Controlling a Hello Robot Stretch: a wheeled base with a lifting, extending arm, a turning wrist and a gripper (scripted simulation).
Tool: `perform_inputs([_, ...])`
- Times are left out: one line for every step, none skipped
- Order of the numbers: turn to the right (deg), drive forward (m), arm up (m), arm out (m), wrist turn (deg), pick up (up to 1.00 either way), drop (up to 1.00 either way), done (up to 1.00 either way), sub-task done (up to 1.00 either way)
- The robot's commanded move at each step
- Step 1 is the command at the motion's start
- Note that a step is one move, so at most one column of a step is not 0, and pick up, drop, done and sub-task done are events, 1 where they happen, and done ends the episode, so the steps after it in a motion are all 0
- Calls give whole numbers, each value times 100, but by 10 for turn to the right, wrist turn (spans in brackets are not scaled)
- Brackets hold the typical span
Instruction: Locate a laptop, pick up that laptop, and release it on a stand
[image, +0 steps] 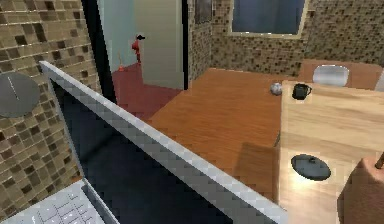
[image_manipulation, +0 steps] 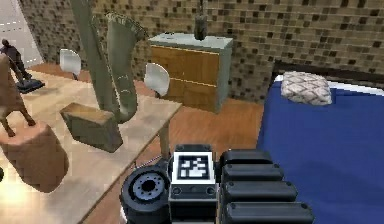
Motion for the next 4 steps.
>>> perform_inputs([0, 35, 0, 0, 0, 0, 0, 0, 0])
perform_inputs([210, 0, 0, 0, 0, 0, 0, 0, 0])
perform_inputs([0, 100, 0, 0, 0, 0, 0, 0, 0])
perform_inputs([30, 0, 0, 0, 0, 0, 0, 0, 0])
